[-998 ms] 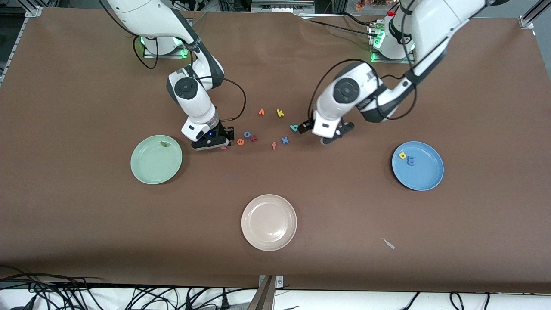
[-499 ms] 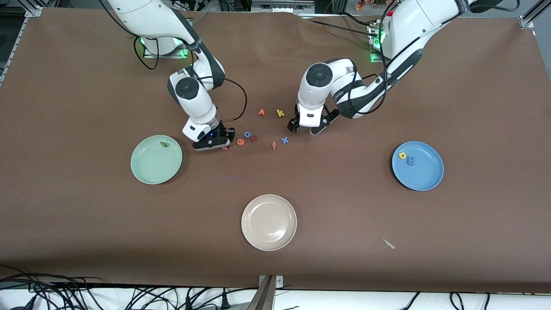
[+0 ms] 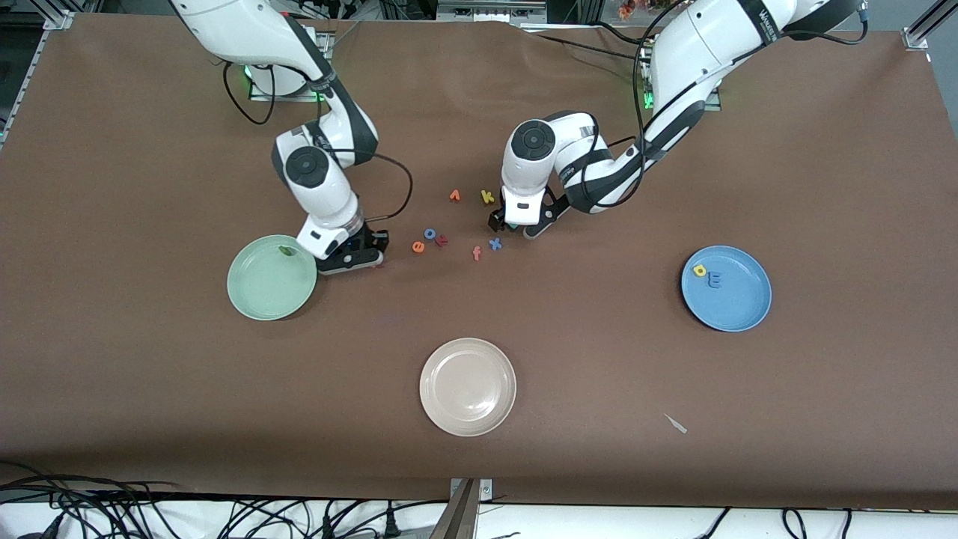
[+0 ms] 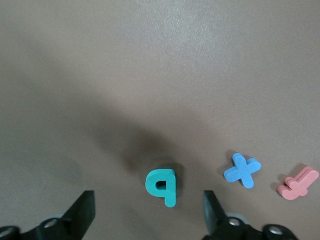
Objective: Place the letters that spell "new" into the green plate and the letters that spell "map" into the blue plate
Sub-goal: 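Place the pink W on the green plate with the right gripper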
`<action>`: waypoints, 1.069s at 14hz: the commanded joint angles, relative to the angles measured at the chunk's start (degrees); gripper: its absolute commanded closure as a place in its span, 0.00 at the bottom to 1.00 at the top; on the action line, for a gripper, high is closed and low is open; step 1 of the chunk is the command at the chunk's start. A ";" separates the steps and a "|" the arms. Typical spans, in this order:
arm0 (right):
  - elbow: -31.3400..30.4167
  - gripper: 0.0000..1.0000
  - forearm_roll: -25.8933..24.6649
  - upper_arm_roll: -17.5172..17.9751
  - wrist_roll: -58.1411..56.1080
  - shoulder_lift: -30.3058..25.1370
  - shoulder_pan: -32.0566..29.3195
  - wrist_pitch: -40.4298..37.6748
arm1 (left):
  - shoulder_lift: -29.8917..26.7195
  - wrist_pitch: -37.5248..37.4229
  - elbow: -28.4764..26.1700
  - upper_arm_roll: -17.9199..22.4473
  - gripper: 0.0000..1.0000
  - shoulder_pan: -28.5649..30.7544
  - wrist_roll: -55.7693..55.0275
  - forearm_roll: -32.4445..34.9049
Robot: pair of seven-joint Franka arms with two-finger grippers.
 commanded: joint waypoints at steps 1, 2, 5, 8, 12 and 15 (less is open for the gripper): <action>0.70 0.87 -0.25 -4.40 -9.66 -4.74 -0.32 -7.90 | 1.34 -0.29 1.37 1.01 0.17 -1.40 -1.73 2.48; 0.61 0.87 -0.08 -6.51 -13.78 -5.18 -0.41 -8.79 | 1.61 -0.29 1.54 1.88 0.18 -2.27 -1.73 2.48; -0.88 0.86 0.19 -13.81 -25.39 -5.37 -0.50 -8.72 | 2.48 -0.29 3.21 3.65 0.25 -4.57 -1.82 2.13; -3.51 0.69 0.45 -15.50 -27.80 -5.19 -1.29 -5.30 | 2.49 -0.29 3.39 3.65 0.40 -4.57 -1.82 2.04; -3.79 0.08 6.77 -15.32 -27.01 -4.75 -1.47 -5.28 | 2.66 -0.29 3.39 3.74 0.64 -4.57 -1.64 2.39; -3.44 0.08 7.04 -14.62 -24.31 -5.01 -1.29 -5.80 | 2.66 -0.55 3.39 4.18 0.90 -4.57 -0.94 2.39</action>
